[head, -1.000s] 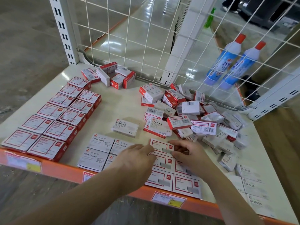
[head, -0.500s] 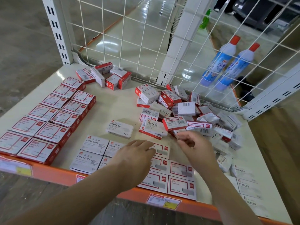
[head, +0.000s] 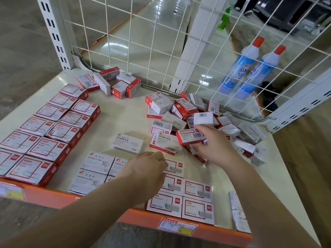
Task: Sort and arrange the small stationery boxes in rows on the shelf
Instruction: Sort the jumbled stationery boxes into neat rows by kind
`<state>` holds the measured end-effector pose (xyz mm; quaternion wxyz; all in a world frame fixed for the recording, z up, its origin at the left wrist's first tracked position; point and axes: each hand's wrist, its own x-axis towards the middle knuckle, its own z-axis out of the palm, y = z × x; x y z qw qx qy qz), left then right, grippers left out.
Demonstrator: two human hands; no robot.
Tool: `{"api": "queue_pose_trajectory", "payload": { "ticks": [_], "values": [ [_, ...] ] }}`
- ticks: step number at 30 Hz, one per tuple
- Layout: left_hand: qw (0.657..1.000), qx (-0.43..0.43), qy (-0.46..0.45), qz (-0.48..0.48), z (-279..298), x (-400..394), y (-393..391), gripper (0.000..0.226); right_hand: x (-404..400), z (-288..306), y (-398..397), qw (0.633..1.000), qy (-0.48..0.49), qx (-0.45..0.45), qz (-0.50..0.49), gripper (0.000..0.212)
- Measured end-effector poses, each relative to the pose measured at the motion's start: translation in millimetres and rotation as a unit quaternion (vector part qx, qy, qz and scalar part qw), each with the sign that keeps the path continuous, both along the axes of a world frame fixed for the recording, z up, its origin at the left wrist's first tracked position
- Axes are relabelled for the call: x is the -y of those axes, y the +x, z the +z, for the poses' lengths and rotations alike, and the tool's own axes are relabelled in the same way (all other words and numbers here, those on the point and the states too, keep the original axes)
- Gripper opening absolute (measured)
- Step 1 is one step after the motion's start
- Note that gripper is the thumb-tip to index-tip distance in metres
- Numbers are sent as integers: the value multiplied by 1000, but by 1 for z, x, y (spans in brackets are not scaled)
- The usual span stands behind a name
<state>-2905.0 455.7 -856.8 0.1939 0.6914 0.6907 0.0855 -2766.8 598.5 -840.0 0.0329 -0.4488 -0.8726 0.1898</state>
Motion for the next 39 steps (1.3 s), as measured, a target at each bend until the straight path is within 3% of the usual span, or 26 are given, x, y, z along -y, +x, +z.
{"api": "queue_pose_trajectory", "payload": {
  "ticks": [7, 18, 29, 39],
  "values": [
    [999, 33, 26, 24, -2, 0, -2, 33, -7, 3, -1, 1000, 12, 25, -5, 53],
    [980, 99, 100, 138, 7, 5, -16, 36, 22, 13, 19, 996, 21, -82, -14, 44],
    [948, 231, 63, 211, 13, 5, -2, 32, 66, 9, 17, 992, 42, -113, 26, 39],
    [901, 336, 32, 273, 16, 7, -5, 14, 76, 9, 14, 991, -9, -131, 16, 44]
  ]
}}
